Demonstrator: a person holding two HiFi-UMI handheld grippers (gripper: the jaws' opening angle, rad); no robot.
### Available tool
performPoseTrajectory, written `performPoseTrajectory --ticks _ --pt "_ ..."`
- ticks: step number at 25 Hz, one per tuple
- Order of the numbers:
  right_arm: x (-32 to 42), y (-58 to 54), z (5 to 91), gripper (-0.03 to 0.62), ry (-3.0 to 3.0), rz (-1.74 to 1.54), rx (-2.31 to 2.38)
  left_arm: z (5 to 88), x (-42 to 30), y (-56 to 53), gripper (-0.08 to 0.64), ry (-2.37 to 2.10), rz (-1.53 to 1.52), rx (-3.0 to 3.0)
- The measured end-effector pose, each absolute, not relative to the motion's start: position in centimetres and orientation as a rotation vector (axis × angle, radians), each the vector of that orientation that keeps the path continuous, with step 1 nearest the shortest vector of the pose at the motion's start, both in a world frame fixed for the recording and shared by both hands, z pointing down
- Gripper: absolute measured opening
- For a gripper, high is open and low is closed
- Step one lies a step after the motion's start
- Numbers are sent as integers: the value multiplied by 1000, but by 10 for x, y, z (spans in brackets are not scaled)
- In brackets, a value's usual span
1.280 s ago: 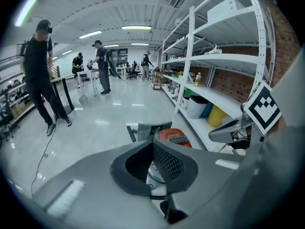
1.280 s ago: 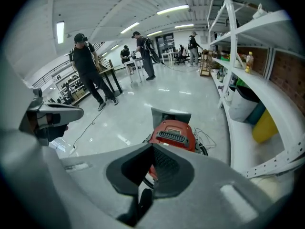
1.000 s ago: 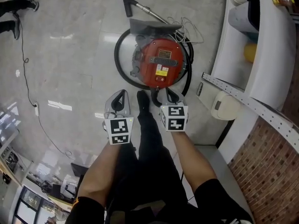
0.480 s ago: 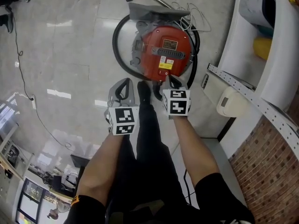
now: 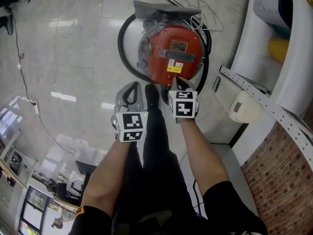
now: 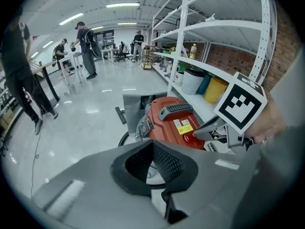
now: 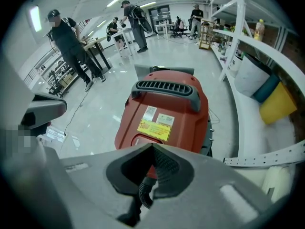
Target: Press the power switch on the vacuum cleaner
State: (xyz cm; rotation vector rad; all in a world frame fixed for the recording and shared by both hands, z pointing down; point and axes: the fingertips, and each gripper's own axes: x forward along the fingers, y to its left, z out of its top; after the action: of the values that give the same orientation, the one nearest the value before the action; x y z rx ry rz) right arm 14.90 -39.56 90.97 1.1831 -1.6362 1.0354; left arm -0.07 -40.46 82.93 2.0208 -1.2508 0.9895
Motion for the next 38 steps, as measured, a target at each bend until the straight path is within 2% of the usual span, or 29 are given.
performPoseTrajectory --ticks 10,23,38 --pt "160 -398 910 -8 -1597 1044 1201 818 6 -405 14 -1248 971 2027" --pt "151 -392 854 -8 -1696 1027 1327 781 6 -403 14 -1251 841 2051" --pt "96 -280 767 -8 -1772 907 1492 718 -66 -288 14 -1282 716 2101"
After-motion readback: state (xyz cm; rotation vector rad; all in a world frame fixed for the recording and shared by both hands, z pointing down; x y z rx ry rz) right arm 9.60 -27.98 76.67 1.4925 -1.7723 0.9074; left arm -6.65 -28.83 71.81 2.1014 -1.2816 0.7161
